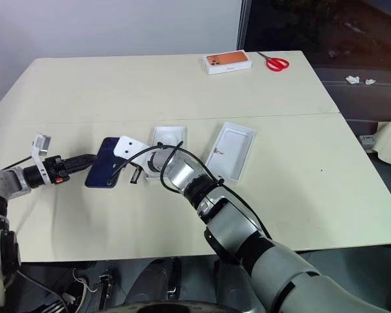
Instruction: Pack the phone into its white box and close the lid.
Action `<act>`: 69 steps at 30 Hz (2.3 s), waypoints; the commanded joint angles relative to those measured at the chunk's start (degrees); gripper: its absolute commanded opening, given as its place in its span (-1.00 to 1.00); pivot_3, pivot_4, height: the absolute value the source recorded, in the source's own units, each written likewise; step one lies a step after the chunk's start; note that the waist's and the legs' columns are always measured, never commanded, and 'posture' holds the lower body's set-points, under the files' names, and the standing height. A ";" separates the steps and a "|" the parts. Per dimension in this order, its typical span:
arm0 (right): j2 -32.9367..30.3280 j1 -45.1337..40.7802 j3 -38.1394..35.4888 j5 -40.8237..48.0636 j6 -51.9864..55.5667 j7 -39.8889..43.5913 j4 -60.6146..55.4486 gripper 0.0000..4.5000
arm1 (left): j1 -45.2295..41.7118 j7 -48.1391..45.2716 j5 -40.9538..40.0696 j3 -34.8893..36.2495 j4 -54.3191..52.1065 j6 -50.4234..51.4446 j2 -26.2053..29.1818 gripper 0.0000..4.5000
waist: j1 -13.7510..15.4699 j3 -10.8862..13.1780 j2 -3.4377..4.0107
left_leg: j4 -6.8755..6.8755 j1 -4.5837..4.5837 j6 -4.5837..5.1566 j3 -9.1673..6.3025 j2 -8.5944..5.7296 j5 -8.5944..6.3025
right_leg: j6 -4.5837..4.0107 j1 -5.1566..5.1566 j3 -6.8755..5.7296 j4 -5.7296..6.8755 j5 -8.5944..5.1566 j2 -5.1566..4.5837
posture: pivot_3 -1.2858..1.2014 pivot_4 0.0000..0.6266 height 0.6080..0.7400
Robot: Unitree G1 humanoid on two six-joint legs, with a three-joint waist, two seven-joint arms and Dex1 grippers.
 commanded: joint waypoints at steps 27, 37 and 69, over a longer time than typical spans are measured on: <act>11.67 -2.70 0.99 -0.05 1.74 -0.50 -1.51 -1.00 | 4.85 12.82 -5.61 -0.23 -21.82 20.31 -2.42 0.63 | -0.34 -0.12 0.10 | -0.01 0.09 0.01 -0.03 -0.01 -0.01 | 0.00 0.08 0.00 -0.01 0.00 -0.02 | 0.03 -0.52 1.00; 11.44 -2.68 1.08 -0.39 1.22 -0.26 -1.38 -1.00 | 3.34 20.92 -6.97 2.19 -24.46 22.18 -8.56 0.63 | -0.14 -0.20 0.22 | -0.04 0.22 0.01 -0.03 -0.01 -0.01 | 0.00 0.19 -0.01 -0.01 0.00 -0.02 | 0.03 -0.52 1.00; 10.19 -1.48 2.58 -0.67 0.44 0.35 -2.01 -1.00 | 8.86 28.60 -14.68 14.43 -28.83 24.02 -9.64 0.39 | -1.19 -0.22 0.11 | -0.15 0.02 -0.11 0.05 0.08 0.05 | 0.00 0.08 0.08 -0.03 0.00 0.05 | 0.03 -0.52 1.00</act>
